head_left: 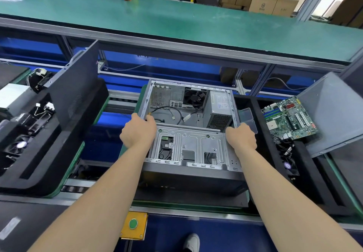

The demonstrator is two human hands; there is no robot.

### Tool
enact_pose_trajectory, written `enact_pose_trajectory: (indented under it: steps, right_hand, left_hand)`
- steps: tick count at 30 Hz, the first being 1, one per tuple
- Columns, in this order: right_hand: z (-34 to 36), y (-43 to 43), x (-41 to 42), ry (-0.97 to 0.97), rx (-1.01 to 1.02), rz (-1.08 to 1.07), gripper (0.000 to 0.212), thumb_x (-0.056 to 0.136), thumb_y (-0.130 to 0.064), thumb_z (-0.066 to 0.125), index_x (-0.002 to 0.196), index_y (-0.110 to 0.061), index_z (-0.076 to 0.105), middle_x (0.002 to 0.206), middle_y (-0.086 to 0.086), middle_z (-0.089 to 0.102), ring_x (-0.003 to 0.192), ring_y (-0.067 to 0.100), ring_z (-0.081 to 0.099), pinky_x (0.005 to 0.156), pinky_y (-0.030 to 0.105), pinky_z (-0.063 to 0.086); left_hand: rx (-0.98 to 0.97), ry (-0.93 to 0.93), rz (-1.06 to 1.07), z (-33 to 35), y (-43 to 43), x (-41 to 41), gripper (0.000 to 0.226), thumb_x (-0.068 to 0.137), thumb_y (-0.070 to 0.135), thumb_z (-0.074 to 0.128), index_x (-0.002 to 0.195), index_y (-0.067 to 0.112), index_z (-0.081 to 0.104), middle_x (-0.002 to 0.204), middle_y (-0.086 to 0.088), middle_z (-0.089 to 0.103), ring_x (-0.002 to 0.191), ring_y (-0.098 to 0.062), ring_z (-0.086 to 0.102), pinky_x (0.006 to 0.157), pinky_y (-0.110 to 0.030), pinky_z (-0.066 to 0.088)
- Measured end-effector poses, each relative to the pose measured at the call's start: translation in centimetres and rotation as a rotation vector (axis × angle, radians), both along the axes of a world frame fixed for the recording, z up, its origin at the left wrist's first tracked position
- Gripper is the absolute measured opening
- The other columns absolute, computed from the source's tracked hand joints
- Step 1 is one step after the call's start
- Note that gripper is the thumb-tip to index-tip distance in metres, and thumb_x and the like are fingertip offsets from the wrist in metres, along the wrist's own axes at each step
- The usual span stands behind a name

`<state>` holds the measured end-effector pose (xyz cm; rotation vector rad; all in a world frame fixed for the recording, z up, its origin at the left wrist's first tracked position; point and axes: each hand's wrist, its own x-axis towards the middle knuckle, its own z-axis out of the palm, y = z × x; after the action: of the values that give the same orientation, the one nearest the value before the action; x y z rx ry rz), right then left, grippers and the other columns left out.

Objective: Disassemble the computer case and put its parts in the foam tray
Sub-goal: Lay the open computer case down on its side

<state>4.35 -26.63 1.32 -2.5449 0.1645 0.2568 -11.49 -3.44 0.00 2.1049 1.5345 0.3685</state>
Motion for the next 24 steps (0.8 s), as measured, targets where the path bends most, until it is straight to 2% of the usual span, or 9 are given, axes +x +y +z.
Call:
enact_pose_trajectory:
  steps: [3,5,8,10,12,15,17,20,24]
  right_hand:
    - [0.1,0.3,-1.8,-0.212,0.033,0.098,0.051,0.095,-0.028,0.064,0.14,-0.014,0.046,0.129,0.012,0.065,0.112,0.037,0.063,0.084,0.043,0.045]
    - [0.1,0.5,-2.8,-0.391,0.065,0.191,0.049,0.091,-0.019,0.068,0.136,-0.013,0.051,0.133,0.01,0.061,0.119,0.032,0.058,0.093,0.043,0.048]
    - [0.0,1.5,-4.7,-0.523,0.146,0.345,0.029,0.087,-0.012,0.07,0.116,-0.012,0.066,0.126,0.007,0.059,0.121,0.027,0.053,0.099,0.034,0.04]
    - [-0.2,2.7,-6.5,-0.47,0.218,0.462,0.013,0.09,-0.017,0.071,0.103,-0.015,0.071,0.118,0.004,0.061,0.118,0.024,0.052,0.1,0.034,0.04]
    - [-0.3,4.2,-8.5,-0.424,0.271,0.592,0.006,0.092,-0.021,0.071,0.094,-0.016,0.072,0.111,0.004,0.063,0.113,0.022,0.051,0.096,0.034,0.038]
    - [-0.3,6.1,-11.3,-0.423,0.322,0.787,0.009,0.093,-0.019,0.07,0.086,-0.015,0.068,0.095,0.006,0.066,0.097,0.022,0.054,0.083,0.032,0.036]
    - [-0.2,6.9,-13.1,-0.417,0.36,0.884,0.012,0.095,-0.017,0.068,0.083,-0.016,0.065,0.087,0.003,0.065,0.087,0.018,0.052,0.077,0.031,0.035]
    - [-0.5,7.4,-15.5,-0.427,0.404,0.98,0.012,0.097,-0.017,0.066,0.085,-0.017,0.065,0.086,-0.004,0.062,0.084,0.013,0.05,0.073,0.026,0.031]
    - [-1.1,7.5,-20.1,-0.483,0.512,1.135,0.01,0.098,-0.012,0.066,0.102,-0.012,0.075,0.095,-0.003,0.068,0.088,0.007,0.052,0.078,0.011,0.033]
  left_hand:
    - [0.052,-0.036,-0.093,0.4,-0.8,-0.3,0.053,0.101,0.045,0.044,0.145,0.015,0.045,0.124,-0.012,0.064,0.098,-0.031,0.061,0.074,-0.039,0.044]
    - [0.085,-0.015,-0.195,0.5,-1.3,-0.6,0.062,0.099,0.042,0.047,0.156,0.022,0.036,0.144,-0.013,0.053,0.118,-0.032,0.058,0.09,-0.044,0.046]
    - [0.132,-0.02,-0.282,0.6,-2.5,-1.1,0.053,0.095,0.041,0.055,0.147,0.027,0.054,0.162,-0.014,0.033,0.144,-0.033,0.038,0.114,-0.048,0.03]
    - [0.152,-0.077,-0.326,0.6,-3.7,-1.5,0.043,0.094,0.037,0.06,0.135,0.027,0.063,0.159,-0.009,0.039,0.149,-0.028,0.031,0.121,-0.05,0.018]
    - [0.162,-0.177,-0.357,0.7,-5.1,-2.1,0.032,0.092,0.032,0.061,0.122,0.027,0.071,0.139,-0.001,0.059,0.136,-0.021,0.047,0.12,-0.046,0.024]
    - [0.172,-0.308,-0.312,1.1,-6.7,-3.7,0.02,0.093,0.027,0.062,0.108,0.027,0.076,0.114,0.005,0.071,0.11,-0.019,0.062,0.103,-0.04,0.044]
    - [0.231,-0.332,-0.24,1.1,-7.3,-5.3,0.019,0.094,0.023,0.06,0.103,0.027,0.076,0.106,0.006,0.071,0.104,-0.019,0.062,0.096,-0.037,0.042]
    - [0.302,-0.361,-0.088,0.4,-8.0,-8.7,0.019,0.095,0.023,0.058,0.102,0.028,0.075,0.105,0.005,0.065,0.1,-0.018,0.055,0.089,-0.033,0.036]
    - [0.265,-0.481,0.047,-1.5,-9.4,-14.0,0.008,0.095,0.019,0.061,0.101,0.019,0.067,0.103,0.003,0.056,0.097,-0.019,0.055,0.089,-0.04,0.048]
